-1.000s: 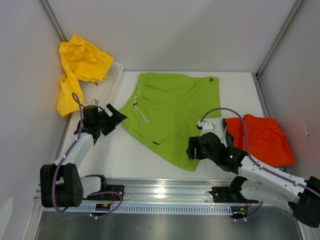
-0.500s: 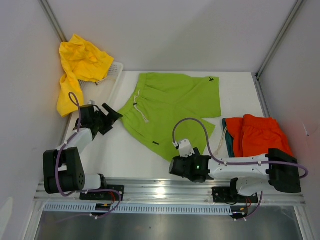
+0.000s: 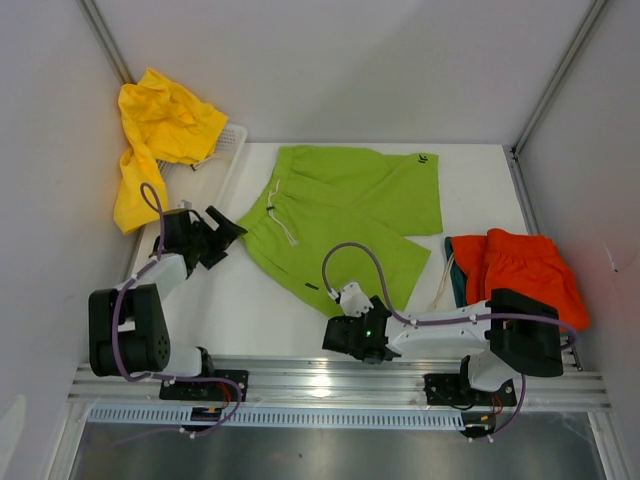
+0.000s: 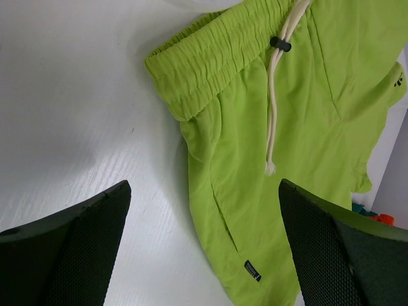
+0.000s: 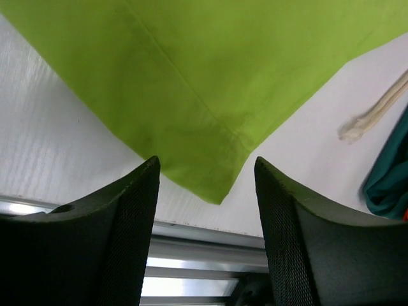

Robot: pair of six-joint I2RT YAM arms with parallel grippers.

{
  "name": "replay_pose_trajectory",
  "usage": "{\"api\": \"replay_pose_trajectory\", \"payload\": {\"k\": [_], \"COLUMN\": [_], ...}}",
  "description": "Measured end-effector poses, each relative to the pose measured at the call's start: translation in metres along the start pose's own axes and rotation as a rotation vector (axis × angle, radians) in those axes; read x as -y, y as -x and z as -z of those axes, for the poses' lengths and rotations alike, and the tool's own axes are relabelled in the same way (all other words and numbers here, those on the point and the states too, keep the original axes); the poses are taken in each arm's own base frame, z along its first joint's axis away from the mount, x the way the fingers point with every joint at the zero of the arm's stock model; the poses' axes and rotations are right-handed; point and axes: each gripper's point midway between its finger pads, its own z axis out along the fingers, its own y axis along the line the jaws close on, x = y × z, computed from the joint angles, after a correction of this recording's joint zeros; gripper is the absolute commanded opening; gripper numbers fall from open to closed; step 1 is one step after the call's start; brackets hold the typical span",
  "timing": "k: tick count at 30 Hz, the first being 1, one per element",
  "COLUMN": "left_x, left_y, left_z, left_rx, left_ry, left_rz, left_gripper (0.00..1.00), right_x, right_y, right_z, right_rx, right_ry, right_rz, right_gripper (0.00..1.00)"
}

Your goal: Fold and stack the shorts

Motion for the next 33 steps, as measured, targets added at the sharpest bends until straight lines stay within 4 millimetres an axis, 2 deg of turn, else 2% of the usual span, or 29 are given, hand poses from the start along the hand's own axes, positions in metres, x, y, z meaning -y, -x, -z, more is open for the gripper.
{"api": "replay_pose_trajectory", "payload": {"k": [2,3,6,11,14,22,28,33], "left_x": [-0.001,-0.002,-0.003,-0.002,-0.002,-0.003,-0.002,-0.001], "left_y": [-0.001,-0.001,-0.001,-0.001,-0.001,-0.001,0.000,0.002], "left_z": [-0.002,-0.003,-0.005,-0.005,-0.006,-0.007,-0.007,-0.008], "left_rx": [-0.004,-0.007,-0.009,-0.005,-0.007,-0.009,-0.007,-0.003], "left_ry": [0.001,0.001,0.002,-0.001,0.000,0.002,0.000,-0.003], "left_rz": [0.001,0.002,0.003,0.008,0.009,0.010,0.009,0.007], "left_gripper": [0.99,0.99,0.99,0.99,0.99,0.99,0.99,0.99], "right_x": [-0.001,-0.001,-0.006,-0.016,-0.019,-0.026,-0.033,-0.042], "right_y": [0.002,0.003,0.002,-0.008,-0.008,-0.011,-0.013,-0.016], "right_z": [-0.003,-0.005,-0.006,-0.010,-0.006,0.001,0.003,0.004], "right_rx": [-0.011,-0.019,-0.034,-0.070,-0.060,-0.062,-0.067,-0.079], "right_ry": [0.016,0.025,0.054,0.074,0.079,0.134,0.154,0.199], "right_rz": [-0.004,-0.008,0.005,0.054,0.077,0.067,0.077,0.064], "right_gripper": [0.55,0.49,0.42,0.47,0.55,0.56,0.44,0.23]}}
